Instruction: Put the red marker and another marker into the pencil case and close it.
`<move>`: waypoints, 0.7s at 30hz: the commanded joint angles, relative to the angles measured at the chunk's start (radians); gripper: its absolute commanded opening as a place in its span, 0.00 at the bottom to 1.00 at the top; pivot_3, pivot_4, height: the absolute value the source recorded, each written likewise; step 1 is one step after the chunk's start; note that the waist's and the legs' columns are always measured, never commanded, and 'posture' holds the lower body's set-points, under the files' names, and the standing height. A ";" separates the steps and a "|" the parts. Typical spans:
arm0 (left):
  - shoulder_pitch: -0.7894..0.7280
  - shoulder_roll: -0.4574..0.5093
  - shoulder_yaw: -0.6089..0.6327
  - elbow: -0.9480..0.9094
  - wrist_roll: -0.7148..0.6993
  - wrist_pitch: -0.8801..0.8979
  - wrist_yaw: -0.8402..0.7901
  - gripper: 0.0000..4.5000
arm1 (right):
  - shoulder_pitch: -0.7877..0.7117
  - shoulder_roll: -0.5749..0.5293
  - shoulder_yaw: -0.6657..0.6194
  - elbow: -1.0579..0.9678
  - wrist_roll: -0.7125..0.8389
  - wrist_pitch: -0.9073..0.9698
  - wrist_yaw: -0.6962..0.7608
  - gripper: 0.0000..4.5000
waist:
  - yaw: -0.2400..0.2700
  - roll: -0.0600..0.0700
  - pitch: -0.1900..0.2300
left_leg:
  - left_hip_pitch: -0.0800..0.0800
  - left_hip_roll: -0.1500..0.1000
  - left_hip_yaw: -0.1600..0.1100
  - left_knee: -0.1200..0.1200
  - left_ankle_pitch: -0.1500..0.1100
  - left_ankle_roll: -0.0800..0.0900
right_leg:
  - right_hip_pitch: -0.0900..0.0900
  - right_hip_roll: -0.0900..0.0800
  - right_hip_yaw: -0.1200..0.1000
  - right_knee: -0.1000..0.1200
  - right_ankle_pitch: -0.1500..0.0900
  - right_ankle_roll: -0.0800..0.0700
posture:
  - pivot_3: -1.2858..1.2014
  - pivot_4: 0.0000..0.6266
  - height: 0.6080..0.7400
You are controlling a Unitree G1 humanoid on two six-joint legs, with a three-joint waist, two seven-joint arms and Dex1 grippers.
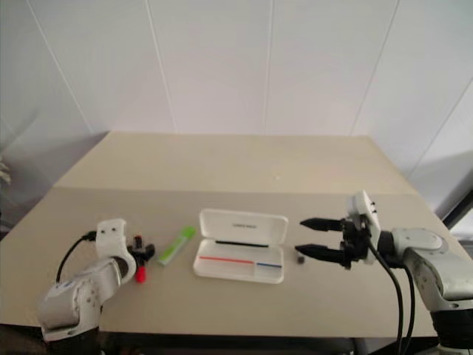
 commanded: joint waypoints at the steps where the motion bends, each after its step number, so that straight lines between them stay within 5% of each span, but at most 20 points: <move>1: 0.022 0.040 -0.066 0.066 0.039 0.048 -0.012 0.50 | 0.008 0.002 -0.034 -0.052 0.018 -0.009 -0.011 1.00 | -0.008 0.003 -0.002 | 0.000 0.000 0.000 0.001 -0.002 -0.001 | 0.003 0.000 0.000 -0.006 0.002 0.002 | 0.52 0.24 1.00; 6: -0.016 0.058 -0.074 0.096 0.046 0.025 -0.016 0.14 | 0.010 0.005 -0.032 -0.057 0.016 -0.012 -0.021 1.00 | -0.026 0.013 -0.007 | -0.001 0.001 0.000 0.003 -0.007 0.008 | 0.012 -0.001 -0.003 -0.034 0.013 0.001 | 0.52 0.24 1.00; 14: -0.090 0.095 -0.035 0.164 0.024 -0.116 -0.061 0.13 | -0.018 0.015 -0.019 -0.039 0.001 -0.013 -0.035 1.00 | -0.020 0.015 -0.009 | -0.005 0.002 0.000 0.001 -0.008 0.010 | 0.014 -0.002 -0.005 -0.043 0.020 -0.002 | 0.52 0.24 1.00; 21: -0.264 0.270 -0.084 0.283 -0.033 -0.351 -0.305 0.13 | -0.039 0.021 -0.026 -0.028 0.005 -0.013 -0.035 1.00 | 0.006 0.008 -0.005 | -0.018 0.002 0.000 -0.002 -0.001 0.008 | -0.014 -0.002 -0.004 -0.010 0.020 0.016 | 0.52 0.24 1.00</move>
